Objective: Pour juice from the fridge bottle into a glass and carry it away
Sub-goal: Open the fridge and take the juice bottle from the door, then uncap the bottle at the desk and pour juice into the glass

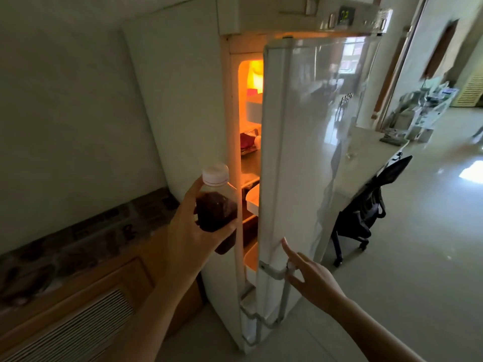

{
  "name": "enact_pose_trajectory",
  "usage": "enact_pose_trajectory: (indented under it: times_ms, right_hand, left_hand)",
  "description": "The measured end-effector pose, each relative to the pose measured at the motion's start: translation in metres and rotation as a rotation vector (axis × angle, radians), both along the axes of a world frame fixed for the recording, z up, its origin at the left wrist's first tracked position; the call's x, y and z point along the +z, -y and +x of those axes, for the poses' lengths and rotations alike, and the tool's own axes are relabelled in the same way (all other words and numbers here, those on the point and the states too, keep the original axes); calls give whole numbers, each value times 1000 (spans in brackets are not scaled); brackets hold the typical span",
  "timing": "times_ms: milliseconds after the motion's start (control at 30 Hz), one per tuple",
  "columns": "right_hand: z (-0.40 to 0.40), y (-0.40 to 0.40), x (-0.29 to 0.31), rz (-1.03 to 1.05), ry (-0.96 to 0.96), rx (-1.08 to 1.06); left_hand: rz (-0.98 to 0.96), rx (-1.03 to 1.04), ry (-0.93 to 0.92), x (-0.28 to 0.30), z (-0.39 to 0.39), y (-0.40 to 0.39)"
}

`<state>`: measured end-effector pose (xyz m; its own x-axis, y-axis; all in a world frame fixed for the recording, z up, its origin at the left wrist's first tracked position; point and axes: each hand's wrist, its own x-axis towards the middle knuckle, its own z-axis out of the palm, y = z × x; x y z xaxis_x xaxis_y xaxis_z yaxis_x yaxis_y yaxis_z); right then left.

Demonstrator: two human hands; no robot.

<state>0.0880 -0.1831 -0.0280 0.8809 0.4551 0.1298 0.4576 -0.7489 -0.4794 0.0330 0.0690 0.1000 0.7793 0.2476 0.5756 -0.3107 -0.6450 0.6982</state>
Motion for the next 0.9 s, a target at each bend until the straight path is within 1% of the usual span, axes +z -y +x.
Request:
enact_pose_trajectory:
  times_ms: [233,333,433,500,600,667,767,900]
  right_hand:
    - [-16,16,12,-24,-43,13]
    - [-23,33,34,10,24,-25]
    - [-33,66,74,147,146,-145]
    - [-46,95,106,235,204,-217]
    - [-73,141,144,299,289,-301]
    - [-92,172,160,312,310,-358]
    - [-114,210,174,273,304,-412]
    - [-118,247,185,258,278,-434]
  left_hand:
    - [23,-123,27,1,-9,31]
    - [61,-198,24,7,-19,62]
    - [93,-328,19,11,-25,106]
    - [62,-432,-6,13,-24,139]
    - [19,-558,-79,11,-18,185]
    - [36,-583,-60,4,-14,215]
    - [67,-633,-40,-12,-5,258]
    - [116,-730,-74,-23,8,315]
